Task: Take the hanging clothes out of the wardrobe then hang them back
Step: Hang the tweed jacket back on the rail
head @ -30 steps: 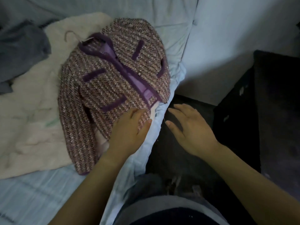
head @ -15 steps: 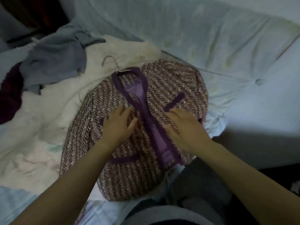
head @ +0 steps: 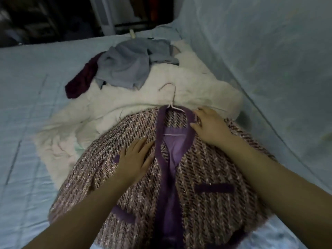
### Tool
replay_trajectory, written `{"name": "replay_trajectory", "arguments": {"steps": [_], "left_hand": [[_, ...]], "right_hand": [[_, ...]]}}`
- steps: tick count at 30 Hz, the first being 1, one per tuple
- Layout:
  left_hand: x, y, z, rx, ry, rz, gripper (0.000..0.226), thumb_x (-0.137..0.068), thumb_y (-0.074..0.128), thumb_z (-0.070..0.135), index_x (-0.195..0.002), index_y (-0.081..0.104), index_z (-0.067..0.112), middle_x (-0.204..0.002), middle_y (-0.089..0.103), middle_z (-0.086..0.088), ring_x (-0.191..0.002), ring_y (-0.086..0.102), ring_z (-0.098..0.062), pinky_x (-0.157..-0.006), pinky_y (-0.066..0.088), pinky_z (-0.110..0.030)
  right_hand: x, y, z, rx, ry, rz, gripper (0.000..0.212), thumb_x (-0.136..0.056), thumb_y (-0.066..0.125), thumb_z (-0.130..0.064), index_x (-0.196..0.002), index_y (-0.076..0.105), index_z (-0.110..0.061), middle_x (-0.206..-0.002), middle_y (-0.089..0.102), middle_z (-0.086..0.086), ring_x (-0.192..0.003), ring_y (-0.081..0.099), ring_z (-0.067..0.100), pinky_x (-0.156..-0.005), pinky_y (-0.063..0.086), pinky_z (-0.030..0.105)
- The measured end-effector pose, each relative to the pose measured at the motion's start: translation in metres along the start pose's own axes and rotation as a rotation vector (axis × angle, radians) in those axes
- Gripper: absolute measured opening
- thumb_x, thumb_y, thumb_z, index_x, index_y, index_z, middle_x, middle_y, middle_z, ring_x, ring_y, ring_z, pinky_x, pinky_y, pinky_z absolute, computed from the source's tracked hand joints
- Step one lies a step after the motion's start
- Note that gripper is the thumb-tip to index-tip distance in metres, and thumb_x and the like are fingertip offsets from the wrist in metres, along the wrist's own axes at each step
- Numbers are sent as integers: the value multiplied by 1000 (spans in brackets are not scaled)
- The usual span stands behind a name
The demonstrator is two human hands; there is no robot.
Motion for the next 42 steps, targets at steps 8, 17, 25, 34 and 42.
{"name": "replay_trajectory", "arguments": {"steps": [8,17,25,34,42], "left_hand": [[6,2,9,57,-166,82,69,-88,-3,68,-144,26,41,-155,19,14,-144,14,-14,-115,8,-51],[17,-16,7,144,-223,178,61,-91,12,66,-142,32,40,-153,27,8,-139,27,-14,-109,27,-55],[61,-140,-7,129,-209,730,57,-93,39,48,-143,35,21,-152,29,-5,-140,22,-17,-113,20,-38],[249,-206,-72,142,-253,828,40,-89,43,47,-114,57,19,-105,62,6,-97,54,-16,-76,36,-21],[494,-209,-160,238,-568,1007,30,-87,52,38,-113,61,27,-100,62,22,-91,56,-1,-75,40,-13]], "right_hand": [[-48,34,22,-162,-62,-129,51,-87,61,-34,-134,47,-20,-129,57,7,-116,52,28,-91,43,34],[-39,8,2,-358,-163,74,45,-86,63,-34,-128,56,-19,-126,60,3,-114,55,24,-93,45,36],[10,-64,-89,-636,-402,177,35,-80,71,-24,-115,66,-23,-103,65,-11,-92,63,16,-84,51,34],[104,-64,-273,-540,-723,24,35,-82,70,-27,-116,63,-33,-106,63,-20,-101,58,2,-86,49,30],[223,4,-504,-530,-1032,-101,37,-79,71,-36,-115,64,-37,-106,65,-19,-94,63,9,-77,53,37]]}}
Point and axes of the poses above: each hand's wrist, its own x-axis away from the middle knuckle, its own y-axis out of the palm, z = x × y, the point moved 6 cm from there along -x, towards the middle knuckle
